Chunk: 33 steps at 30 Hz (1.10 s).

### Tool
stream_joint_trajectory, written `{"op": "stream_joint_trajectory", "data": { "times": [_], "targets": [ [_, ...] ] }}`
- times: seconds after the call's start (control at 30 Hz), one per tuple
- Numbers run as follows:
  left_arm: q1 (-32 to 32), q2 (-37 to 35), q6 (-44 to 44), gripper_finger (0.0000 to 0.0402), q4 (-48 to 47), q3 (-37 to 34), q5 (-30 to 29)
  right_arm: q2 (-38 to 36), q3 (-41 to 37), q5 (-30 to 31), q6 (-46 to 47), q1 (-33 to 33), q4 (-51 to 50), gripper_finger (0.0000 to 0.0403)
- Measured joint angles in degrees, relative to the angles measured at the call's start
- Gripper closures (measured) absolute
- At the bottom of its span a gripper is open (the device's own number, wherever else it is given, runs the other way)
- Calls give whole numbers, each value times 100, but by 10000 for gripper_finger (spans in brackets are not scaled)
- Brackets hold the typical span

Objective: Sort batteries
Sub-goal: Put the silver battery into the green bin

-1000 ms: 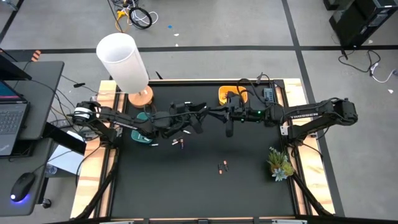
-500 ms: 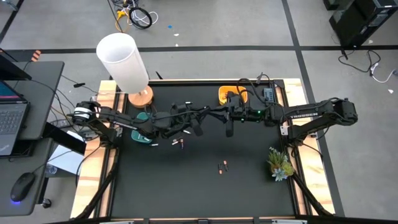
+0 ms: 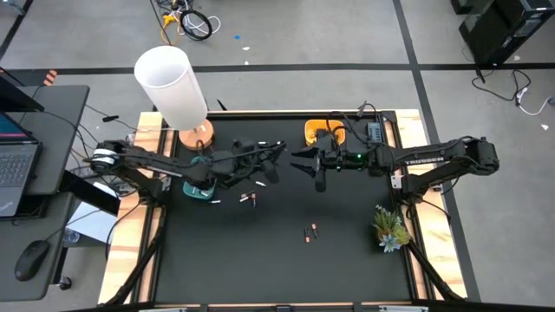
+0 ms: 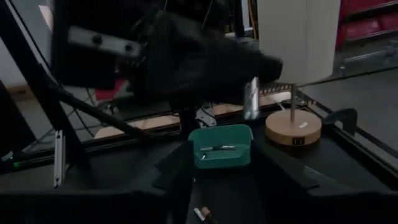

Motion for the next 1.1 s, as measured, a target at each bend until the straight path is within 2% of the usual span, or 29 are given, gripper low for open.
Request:
{"op": "stream_joint_trajectory", "data": {
  "times": [0.13, 0.23, 0.43, 0.53, 0.6, 0.8, 1.1],
  "targets": [
    [-21, -606, -236, 365, -1650, 2, -49, -153, 0, -2, -2, -106, -205, 208],
    [-79, -1118, -890, 365, -3322, 2, -54, -273, 0, 17, 0, -193, -561, 203],
    [-162, -1721, -3325, 365, -7202, 4, 64, -313, -3, 46, 0, -355, -1316, 213],
    [-170, -1743, -4513, 356, -8855, 3, 427, -253, -9, 61, 4, -389, -1546, 217],
    [-171, -1722, -4961, 353, -9624, 2, 705, -172, -8, 59, 4, -391, -1490, 217],
    [-170, -1648, -5574, 349, -10715, -147, 1092, -101, -9, 63, 44, -380, -1289, 219],
    [-162, -1622, -5794, 347, -10614, -659, 1360, -100, -9, 69, 46, -377, -953, 220]
  ]
}}
